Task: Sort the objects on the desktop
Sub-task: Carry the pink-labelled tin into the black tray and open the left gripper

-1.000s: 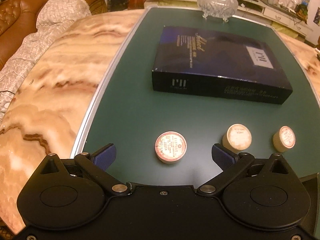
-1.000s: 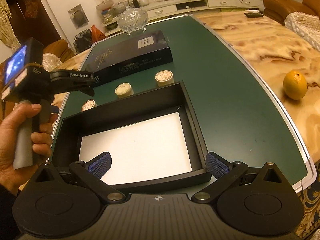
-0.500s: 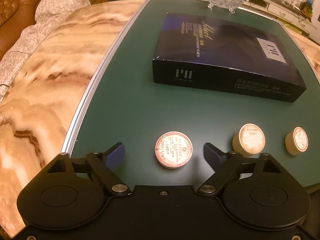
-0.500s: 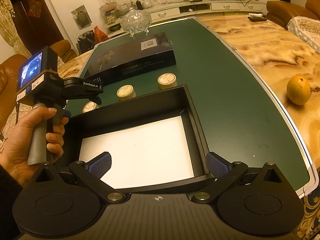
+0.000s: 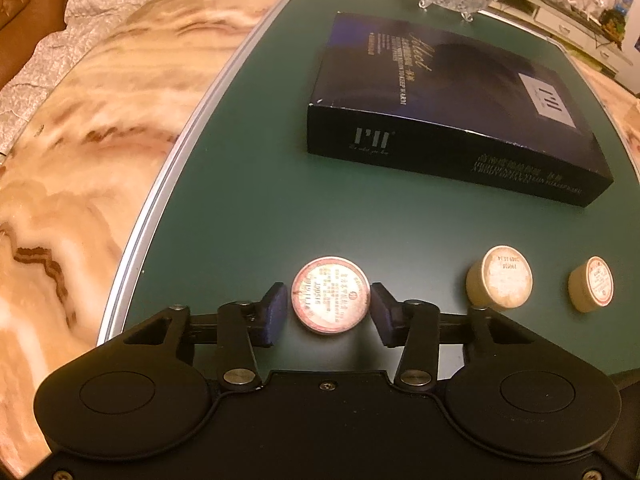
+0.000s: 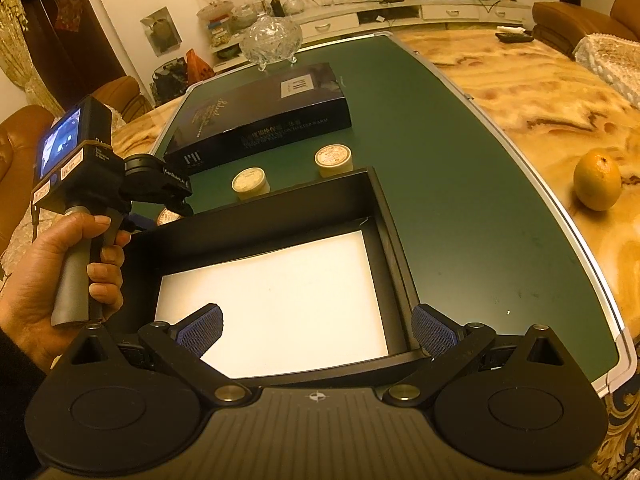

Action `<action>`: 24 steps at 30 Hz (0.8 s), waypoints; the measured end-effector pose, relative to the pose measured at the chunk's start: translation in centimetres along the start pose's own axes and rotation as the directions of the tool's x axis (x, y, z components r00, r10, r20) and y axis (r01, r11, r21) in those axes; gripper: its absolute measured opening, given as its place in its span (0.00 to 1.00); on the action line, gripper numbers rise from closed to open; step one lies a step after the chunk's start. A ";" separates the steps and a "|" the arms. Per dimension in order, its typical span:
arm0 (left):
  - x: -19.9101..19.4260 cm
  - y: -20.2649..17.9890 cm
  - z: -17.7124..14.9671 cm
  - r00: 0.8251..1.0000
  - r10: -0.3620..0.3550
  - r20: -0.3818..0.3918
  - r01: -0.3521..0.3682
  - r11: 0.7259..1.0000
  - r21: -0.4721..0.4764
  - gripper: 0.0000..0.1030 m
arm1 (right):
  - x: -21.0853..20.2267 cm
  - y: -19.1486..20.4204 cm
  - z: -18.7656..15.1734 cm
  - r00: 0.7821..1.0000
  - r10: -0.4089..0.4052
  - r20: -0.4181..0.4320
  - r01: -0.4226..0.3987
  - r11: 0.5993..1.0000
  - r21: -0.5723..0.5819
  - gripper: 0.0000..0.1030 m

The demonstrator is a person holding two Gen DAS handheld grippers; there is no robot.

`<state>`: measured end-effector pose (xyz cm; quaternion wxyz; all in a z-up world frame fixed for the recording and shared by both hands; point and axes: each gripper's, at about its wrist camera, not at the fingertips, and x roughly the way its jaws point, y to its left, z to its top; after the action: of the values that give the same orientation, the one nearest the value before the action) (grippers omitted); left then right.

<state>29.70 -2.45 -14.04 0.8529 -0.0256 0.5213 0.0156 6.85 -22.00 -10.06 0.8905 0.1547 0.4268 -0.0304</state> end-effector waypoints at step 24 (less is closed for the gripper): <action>-12.3 1.3 -5.2 0.996 -0.047 0.077 0.042 0.997 0.066 0.40 | -1.7 -0.2 -0.7 1.000 -0.014 0.001 0.014 1.000 0.006 1.00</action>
<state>19.43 -1.47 -5.44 0.8732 -0.0091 0.4869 -0.0194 5.24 -22.07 -9.21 0.8901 0.1541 0.4272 -0.0380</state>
